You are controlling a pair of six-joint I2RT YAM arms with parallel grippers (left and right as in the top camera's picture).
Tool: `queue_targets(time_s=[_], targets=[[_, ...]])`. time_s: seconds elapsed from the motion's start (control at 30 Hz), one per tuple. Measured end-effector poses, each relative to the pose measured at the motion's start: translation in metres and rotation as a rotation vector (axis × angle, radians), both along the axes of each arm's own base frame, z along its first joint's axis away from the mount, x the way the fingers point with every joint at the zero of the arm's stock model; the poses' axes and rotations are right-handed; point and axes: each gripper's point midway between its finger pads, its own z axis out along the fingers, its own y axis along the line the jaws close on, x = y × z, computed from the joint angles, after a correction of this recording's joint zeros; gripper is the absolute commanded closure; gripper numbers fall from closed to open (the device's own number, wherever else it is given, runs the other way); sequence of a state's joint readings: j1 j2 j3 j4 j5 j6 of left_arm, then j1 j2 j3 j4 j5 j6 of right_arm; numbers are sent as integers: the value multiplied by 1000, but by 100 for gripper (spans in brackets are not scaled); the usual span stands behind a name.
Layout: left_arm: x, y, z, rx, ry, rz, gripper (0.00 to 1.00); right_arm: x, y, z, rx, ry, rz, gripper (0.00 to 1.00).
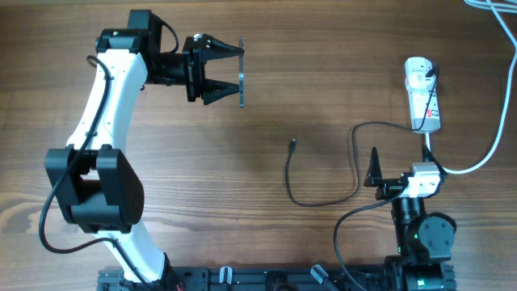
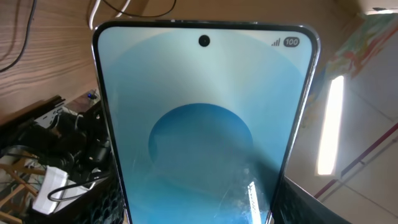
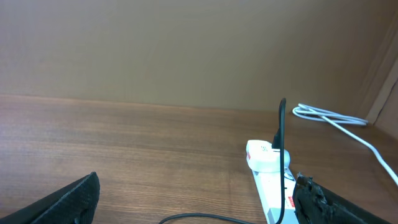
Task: Plug charger to phone and switch on socket
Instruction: 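Lift the phone with the left gripper and stand it upright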
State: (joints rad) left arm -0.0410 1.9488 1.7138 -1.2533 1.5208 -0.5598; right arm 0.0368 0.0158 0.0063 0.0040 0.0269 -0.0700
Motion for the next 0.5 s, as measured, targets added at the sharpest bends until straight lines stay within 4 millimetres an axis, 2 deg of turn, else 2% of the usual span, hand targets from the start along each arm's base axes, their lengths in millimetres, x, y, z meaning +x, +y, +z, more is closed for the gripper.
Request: queue_targets(time_s=[0.5], targets=[[-12, -22, 0, 0, 0, -60, 32, 0, 0, 0, 0, 0, 0, 0]])
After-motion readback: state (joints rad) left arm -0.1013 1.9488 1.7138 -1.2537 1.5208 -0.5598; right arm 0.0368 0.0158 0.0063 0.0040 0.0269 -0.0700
